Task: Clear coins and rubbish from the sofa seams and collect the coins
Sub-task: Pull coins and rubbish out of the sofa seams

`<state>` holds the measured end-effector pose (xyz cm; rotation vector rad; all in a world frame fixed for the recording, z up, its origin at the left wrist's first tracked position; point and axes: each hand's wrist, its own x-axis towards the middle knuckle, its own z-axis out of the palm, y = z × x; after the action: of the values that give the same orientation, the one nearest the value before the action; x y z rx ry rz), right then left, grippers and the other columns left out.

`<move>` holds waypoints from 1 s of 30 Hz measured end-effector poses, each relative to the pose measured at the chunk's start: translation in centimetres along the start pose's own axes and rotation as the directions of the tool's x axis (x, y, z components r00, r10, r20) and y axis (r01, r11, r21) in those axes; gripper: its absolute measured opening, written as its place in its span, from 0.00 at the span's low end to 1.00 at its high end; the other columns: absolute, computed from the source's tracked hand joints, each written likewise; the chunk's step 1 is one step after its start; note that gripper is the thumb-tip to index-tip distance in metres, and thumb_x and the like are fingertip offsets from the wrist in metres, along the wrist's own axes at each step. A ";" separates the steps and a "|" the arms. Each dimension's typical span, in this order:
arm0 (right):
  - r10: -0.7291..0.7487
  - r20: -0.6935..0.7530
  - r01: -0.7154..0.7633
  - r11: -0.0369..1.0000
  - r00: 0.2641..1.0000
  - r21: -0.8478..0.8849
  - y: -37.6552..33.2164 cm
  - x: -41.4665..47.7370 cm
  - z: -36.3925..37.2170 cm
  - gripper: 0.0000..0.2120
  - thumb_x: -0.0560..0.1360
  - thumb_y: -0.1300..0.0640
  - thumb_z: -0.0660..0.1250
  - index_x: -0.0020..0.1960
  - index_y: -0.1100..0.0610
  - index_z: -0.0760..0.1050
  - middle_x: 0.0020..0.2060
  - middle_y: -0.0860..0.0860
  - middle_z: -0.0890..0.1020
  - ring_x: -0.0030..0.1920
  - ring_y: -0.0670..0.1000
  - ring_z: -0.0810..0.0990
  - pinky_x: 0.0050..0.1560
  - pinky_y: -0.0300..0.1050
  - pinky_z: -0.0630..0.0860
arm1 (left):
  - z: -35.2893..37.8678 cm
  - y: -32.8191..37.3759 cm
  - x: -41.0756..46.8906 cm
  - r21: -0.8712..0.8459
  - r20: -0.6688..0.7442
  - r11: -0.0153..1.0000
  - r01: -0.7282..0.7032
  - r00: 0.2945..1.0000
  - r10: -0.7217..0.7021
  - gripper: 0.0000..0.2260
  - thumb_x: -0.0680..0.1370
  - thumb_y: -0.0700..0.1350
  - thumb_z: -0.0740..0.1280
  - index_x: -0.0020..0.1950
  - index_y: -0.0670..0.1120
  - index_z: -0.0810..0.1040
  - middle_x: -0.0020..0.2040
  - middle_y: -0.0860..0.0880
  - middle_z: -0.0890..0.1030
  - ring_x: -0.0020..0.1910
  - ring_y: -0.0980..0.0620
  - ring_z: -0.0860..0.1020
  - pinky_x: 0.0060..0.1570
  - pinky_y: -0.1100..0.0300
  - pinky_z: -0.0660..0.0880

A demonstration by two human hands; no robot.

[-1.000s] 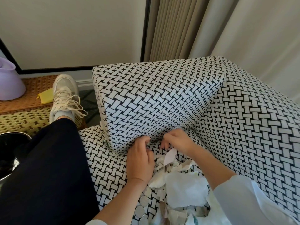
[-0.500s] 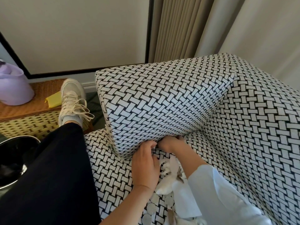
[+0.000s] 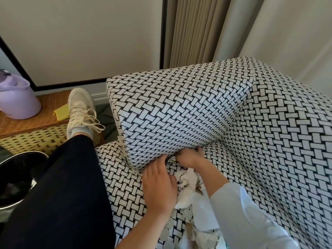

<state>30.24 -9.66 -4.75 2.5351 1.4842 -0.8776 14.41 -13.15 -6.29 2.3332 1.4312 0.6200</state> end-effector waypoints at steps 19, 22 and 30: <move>-0.217 -0.321 0.322 0.889 0.922 0.324 1.6 -3.7 1.8 0.18 0.77 0.63 0.61 0.52 0.45 0.84 0.53 0.41 0.83 0.60 0.41 0.74 0.74 0.54 0.50 | -0.8 -0.1 0.2 -0.237 -0.011 0.966 -0.108 0.994 0.108 0.14 0.73 0.37 0.68 0.48 0.58 0.77 0.46 0.64 0.75 0.50 0.59 0.73 0.54 0.60 0.72; -0.260 -0.301 0.366 0.846 0.918 0.387 2.1 -5.6 2.2 0.19 0.76 0.67 0.62 0.55 0.46 0.83 0.66 0.46 0.77 0.72 0.45 0.65 0.76 0.54 0.43 | -1.1 -0.1 0.0 -0.292 -0.010 0.953 -0.084 0.996 0.085 0.14 0.72 0.35 0.66 0.42 0.55 0.77 0.41 0.64 0.73 0.45 0.58 0.73 0.49 0.57 0.73; -0.213 -0.013 0.169 0.740 0.977 0.651 1.2 -8.9 -0.1 0.15 0.72 0.70 0.65 0.35 0.56 0.85 0.57 0.51 0.84 0.70 0.41 0.67 0.74 0.42 0.57 | -1.6 -0.3 0.1 -0.466 0.038 0.878 0.111 0.994 -0.105 0.16 0.75 0.33 0.62 0.35 0.54 0.75 0.35 0.59 0.78 0.35 0.62 0.74 0.31 0.68 0.65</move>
<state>27.99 -17.16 -0.44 2.7638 1.6606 -1.7673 13.37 -12.86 -5.01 1.8628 1.2285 0.8144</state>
